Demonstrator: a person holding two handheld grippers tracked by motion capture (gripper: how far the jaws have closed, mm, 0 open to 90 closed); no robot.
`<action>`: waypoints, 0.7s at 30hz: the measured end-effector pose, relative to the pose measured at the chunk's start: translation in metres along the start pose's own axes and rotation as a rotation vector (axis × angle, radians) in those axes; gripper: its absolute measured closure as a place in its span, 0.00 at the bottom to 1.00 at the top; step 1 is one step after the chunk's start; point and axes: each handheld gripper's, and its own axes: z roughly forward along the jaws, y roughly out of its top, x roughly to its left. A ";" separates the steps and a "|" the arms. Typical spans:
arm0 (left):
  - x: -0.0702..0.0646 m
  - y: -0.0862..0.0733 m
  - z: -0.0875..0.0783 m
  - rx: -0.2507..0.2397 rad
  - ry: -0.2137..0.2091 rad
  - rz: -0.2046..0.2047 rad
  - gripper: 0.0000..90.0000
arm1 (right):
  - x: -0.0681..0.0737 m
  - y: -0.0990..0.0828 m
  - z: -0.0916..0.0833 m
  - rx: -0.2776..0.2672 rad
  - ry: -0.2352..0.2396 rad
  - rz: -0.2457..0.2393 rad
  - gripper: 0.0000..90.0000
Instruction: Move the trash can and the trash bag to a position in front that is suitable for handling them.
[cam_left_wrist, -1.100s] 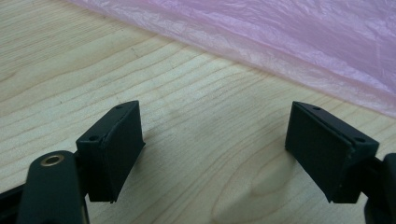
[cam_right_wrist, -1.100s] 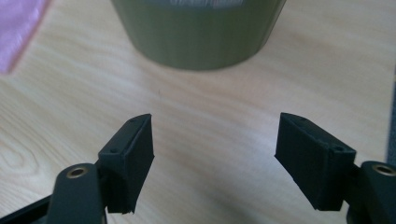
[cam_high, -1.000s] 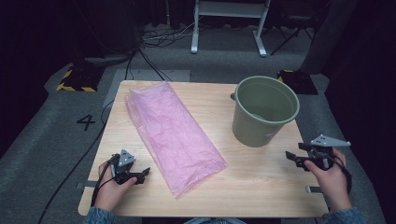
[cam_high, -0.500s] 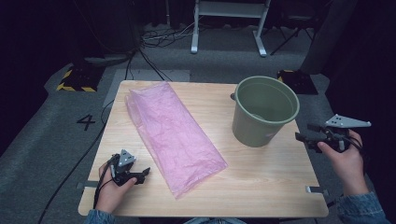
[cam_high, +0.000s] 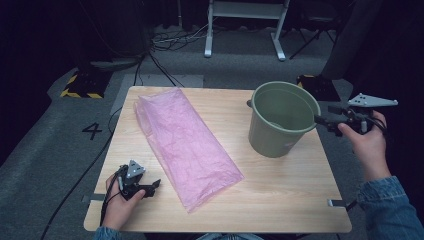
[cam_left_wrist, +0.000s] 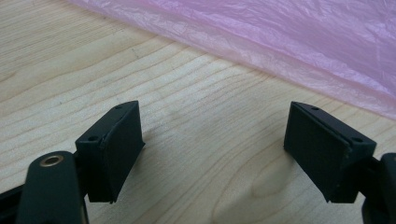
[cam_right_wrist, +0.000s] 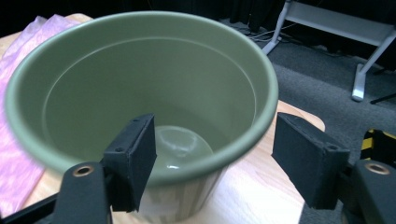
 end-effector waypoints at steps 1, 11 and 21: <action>0.000 0.000 0.000 0.000 0.000 -0.001 0.22 | 0.000 0.000 0.000 0.000 0.000 0.000 0.33; 0.000 0.000 0.000 0.000 -0.001 -0.001 0.22 | -0.022 0.002 0.043 0.075 -0.037 0.004 0.32; 0.000 0.000 0.000 0.000 -0.001 -0.001 0.22 | -0.022 -0.005 0.062 0.090 0.018 0.005 0.32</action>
